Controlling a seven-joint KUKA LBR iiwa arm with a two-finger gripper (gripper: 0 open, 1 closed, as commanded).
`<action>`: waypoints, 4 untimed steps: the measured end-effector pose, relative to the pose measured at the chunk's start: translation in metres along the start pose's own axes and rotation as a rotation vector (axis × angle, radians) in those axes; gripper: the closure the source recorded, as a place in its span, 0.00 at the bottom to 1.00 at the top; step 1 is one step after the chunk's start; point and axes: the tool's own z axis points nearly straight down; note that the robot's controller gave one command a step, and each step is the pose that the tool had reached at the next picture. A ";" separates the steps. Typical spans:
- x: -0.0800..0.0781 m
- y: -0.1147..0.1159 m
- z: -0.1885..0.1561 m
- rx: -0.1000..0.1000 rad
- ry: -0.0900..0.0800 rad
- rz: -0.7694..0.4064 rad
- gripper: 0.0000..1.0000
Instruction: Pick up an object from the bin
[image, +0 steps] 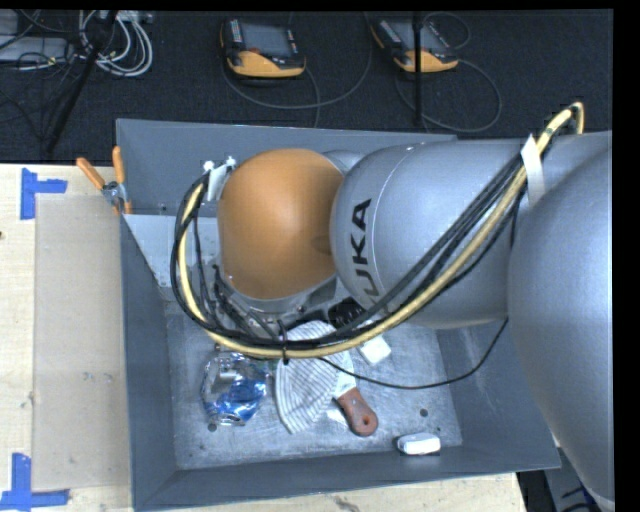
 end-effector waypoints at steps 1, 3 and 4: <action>-0.002 -0.001 -0.004 -0.002 -0.008 0.004 0.00; -0.003 -0.040 0.089 -0.006 -0.003 -0.164 0.00; 0.003 -0.053 0.116 0.000 -0.004 -0.307 0.00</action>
Offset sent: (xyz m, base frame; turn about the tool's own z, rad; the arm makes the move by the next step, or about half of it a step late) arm 0.0011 -0.0520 -0.1112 -0.1520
